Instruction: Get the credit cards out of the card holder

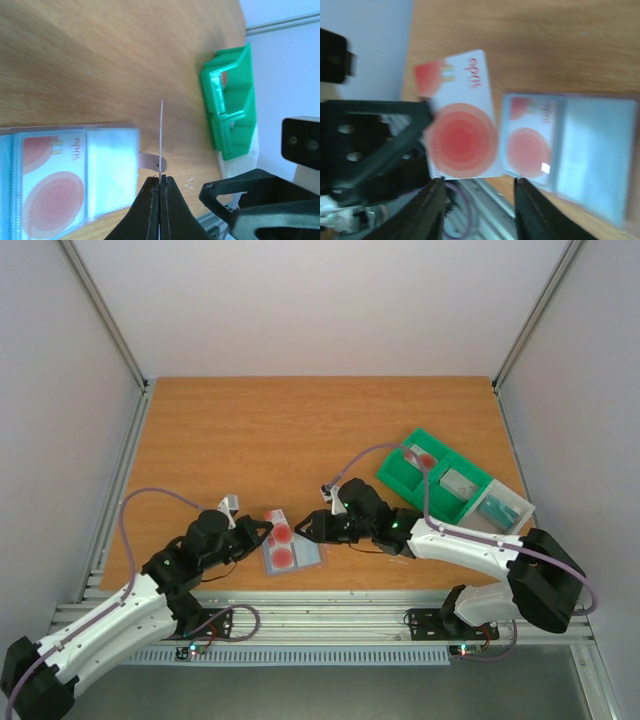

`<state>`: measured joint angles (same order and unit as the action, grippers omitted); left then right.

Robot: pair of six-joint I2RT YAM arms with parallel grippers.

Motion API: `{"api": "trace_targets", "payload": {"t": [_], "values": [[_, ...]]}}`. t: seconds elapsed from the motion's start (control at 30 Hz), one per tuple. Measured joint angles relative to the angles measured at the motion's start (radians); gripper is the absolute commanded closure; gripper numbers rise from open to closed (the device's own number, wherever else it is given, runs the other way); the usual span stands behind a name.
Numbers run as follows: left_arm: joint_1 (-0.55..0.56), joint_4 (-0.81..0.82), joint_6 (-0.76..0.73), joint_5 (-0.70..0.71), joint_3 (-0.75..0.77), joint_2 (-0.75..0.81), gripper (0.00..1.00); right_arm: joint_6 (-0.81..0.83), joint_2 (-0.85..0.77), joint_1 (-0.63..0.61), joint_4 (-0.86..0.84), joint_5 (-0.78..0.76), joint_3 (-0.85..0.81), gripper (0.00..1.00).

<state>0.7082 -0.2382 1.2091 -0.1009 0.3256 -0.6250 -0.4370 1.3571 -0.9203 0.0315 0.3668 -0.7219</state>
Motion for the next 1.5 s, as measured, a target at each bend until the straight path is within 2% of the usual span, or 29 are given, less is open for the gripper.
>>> {"api": "trace_targets", "payload": {"t": [0.17,0.33,0.8,1.0,1.17,1.27,1.3,1.43,1.5], "values": [[0.000,0.020,0.040,0.001,-0.006,0.083,0.99,-0.081,-0.053,0.000,-0.075,0.021,-0.001,0.45],[0.000,0.049,0.077,-0.004,-0.038,0.150,1.00,-0.161,-0.049,0.000,-0.079,0.033,-0.006,0.41],[0.000,0.202,0.125,-0.031,-0.114,0.184,1.00,-0.257,-0.008,0.000,-0.196,0.124,-0.009,0.53],[0.000,0.232,0.127,-0.037,-0.116,0.182,1.00,-0.259,-0.008,0.000,-0.202,0.130,-0.011,0.43],[0.000,0.228,0.126,-0.037,-0.116,0.193,0.99,-0.255,-0.029,0.000,-0.156,0.103,-0.011,0.39],[0.000,0.227,0.126,-0.033,-0.116,0.203,1.00,-0.255,-0.037,0.000,-0.143,0.097,-0.011,0.27],[0.000,0.227,0.126,-0.033,-0.116,0.204,1.00,-0.254,-0.037,0.000,-0.138,0.095,-0.013,0.26],[0.000,0.229,0.127,-0.029,-0.116,0.219,1.00,-0.259,-0.036,0.000,-0.115,0.093,-0.014,0.27],[0.000,0.229,0.127,-0.029,-0.116,0.222,0.99,-0.264,-0.030,0.000,-0.115,0.096,-0.014,0.33]]}}
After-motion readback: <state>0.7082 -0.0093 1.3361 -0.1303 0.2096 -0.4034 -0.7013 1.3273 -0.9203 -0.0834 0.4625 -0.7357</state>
